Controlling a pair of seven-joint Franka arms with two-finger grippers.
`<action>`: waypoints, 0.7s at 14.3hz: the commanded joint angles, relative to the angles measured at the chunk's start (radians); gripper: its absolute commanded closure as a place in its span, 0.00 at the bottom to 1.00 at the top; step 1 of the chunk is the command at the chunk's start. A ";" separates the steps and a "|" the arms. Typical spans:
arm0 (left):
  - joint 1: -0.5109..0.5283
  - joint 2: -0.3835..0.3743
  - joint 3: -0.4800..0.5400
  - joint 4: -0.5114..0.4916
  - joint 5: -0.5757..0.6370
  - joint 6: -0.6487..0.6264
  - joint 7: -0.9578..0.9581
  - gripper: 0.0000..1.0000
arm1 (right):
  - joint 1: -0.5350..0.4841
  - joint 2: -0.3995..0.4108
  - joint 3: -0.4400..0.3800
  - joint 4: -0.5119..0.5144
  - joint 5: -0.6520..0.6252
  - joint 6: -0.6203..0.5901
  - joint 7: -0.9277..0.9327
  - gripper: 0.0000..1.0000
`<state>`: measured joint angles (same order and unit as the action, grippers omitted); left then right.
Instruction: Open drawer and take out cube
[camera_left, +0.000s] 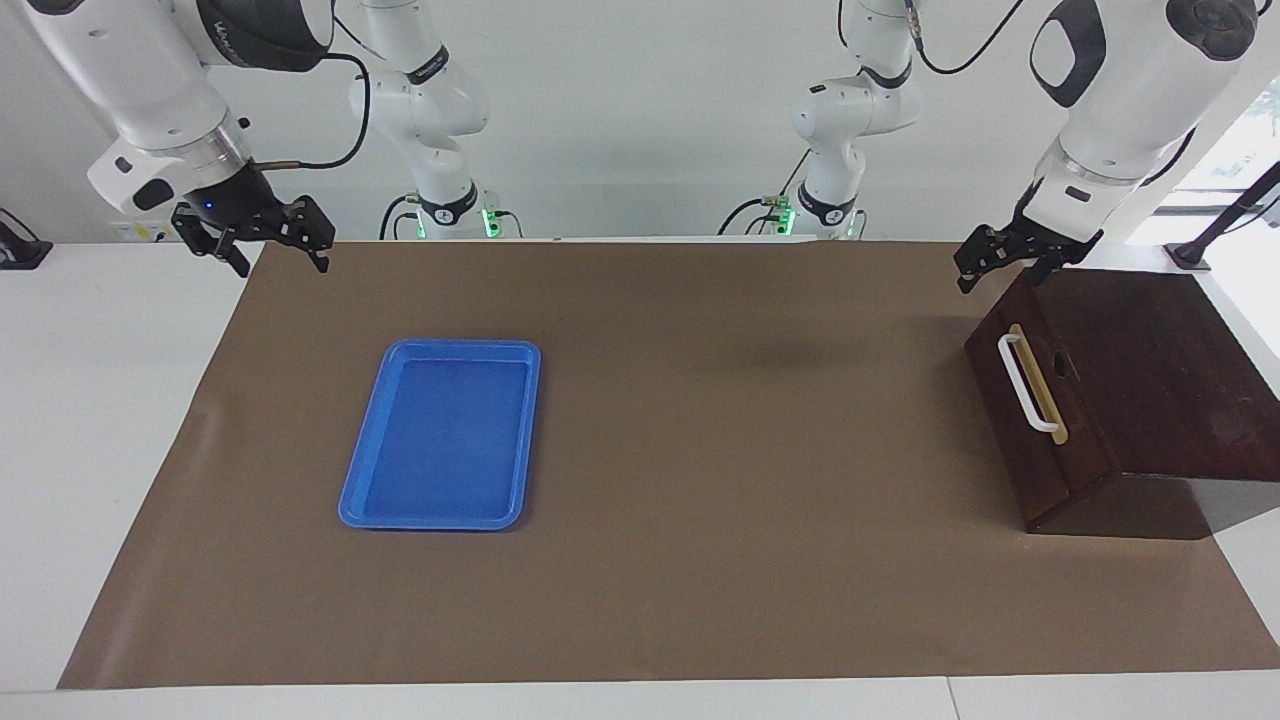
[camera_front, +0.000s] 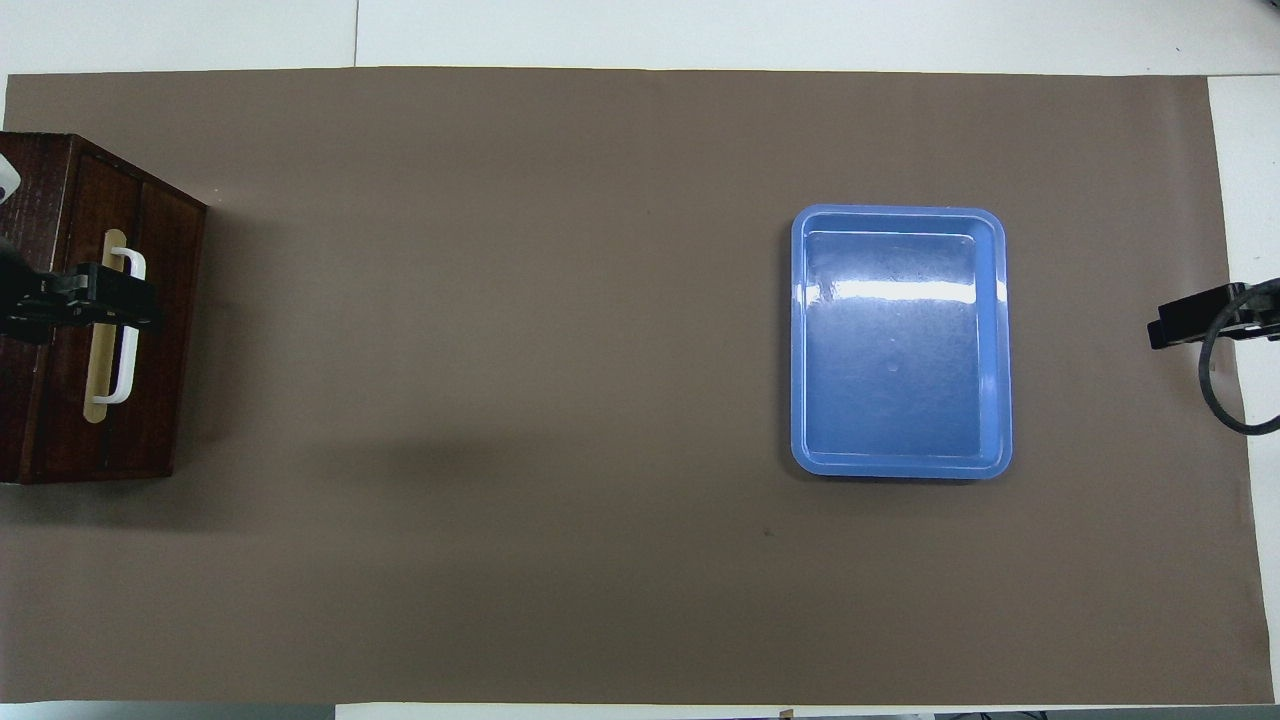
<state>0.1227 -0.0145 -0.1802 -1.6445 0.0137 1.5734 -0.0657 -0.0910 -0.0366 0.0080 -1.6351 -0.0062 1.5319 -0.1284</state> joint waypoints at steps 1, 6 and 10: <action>-0.008 -0.007 0.004 -0.005 -0.001 -0.006 -0.052 0.00 | -0.016 -0.003 0.006 -0.002 0.017 0.004 0.004 0.00; -0.006 -0.005 0.001 -0.005 -0.001 0.007 -0.097 0.00 | -0.018 -0.003 0.006 -0.002 0.017 0.004 0.006 0.00; -0.008 -0.008 0.001 -0.005 0.000 -0.013 -0.076 0.00 | -0.026 -0.003 0.006 -0.002 0.015 0.004 0.004 0.00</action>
<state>0.1224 -0.0145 -0.1835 -1.6445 0.0137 1.5740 -0.1469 -0.0993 -0.0366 0.0077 -1.6351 -0.0062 1.5319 -0.1284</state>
